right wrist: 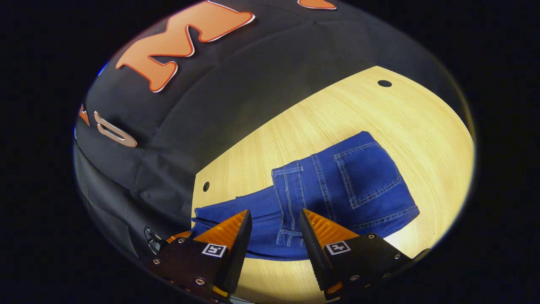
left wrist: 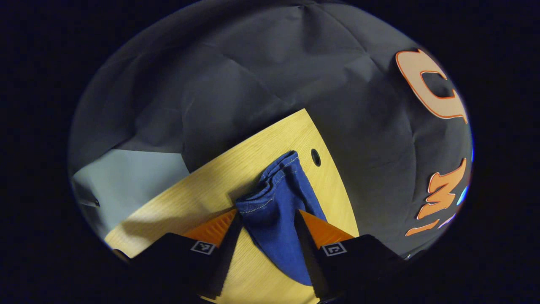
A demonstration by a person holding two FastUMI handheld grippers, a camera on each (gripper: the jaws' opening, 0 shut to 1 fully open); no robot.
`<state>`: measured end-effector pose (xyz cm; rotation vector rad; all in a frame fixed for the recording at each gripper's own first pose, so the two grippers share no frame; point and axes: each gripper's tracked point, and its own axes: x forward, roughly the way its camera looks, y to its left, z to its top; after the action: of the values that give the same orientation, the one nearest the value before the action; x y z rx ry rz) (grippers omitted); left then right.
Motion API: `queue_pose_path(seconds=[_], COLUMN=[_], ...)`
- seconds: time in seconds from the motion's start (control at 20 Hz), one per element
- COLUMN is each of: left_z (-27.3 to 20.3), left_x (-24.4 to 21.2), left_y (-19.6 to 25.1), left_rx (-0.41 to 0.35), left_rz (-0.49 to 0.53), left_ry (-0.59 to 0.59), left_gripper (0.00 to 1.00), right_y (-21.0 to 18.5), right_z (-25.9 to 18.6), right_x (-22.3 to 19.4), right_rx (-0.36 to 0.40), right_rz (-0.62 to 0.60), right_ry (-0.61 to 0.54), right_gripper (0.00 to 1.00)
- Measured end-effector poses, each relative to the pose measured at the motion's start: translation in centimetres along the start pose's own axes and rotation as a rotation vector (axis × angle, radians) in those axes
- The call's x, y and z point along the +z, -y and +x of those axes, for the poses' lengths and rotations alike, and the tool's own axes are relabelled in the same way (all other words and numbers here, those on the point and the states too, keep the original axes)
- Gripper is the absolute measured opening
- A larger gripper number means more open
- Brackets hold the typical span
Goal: Grasp the waist and the cuffs of the jeans and fold them to make the two legs overlap; first hold the waist and fold one-third of the jeans toward the cuffs, then hold the cuffs and fold the remaining one-third in the same direction to finish folding.
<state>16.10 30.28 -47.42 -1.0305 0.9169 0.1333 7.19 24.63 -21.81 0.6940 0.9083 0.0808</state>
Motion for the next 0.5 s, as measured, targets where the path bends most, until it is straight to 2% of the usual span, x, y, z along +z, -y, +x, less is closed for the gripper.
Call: queue_pose_path(seconds=[0.05, 0.2, 0.3, 0.5], left_z=[0.9, 3.1, 2.7, 0.7], left_x=[-0.3, -0.8, -0.8, -0.3], left_y=[0.6, 0.7, 0.9, 2.8], left_rx=[0.001, 0.015, 0.013, -0.001], left_rz=[-0.005, -0.051, -0.044, 0.019], left_ry=[-0.008, -0.011, 0.004, 0.052], left_gripper=[0.7, 0.25, 0.11, 0.11], right_y=[0.4, 2.5, 3.5, 4.9], right_z=[-0.3, -1.5, -2.1, -3.1], right_x=[0.0, -0.2, 0.2, 1.7], right_rx=[-0.005, -0.037, -0.041, -0.038], right_rz=[-0.001, 0.02, 0.044, 0.047], right_ry=[0.002, 0.008, 0.021, 0.056], right_gripper=[0.71, 0.71, 0.71, 0.7])
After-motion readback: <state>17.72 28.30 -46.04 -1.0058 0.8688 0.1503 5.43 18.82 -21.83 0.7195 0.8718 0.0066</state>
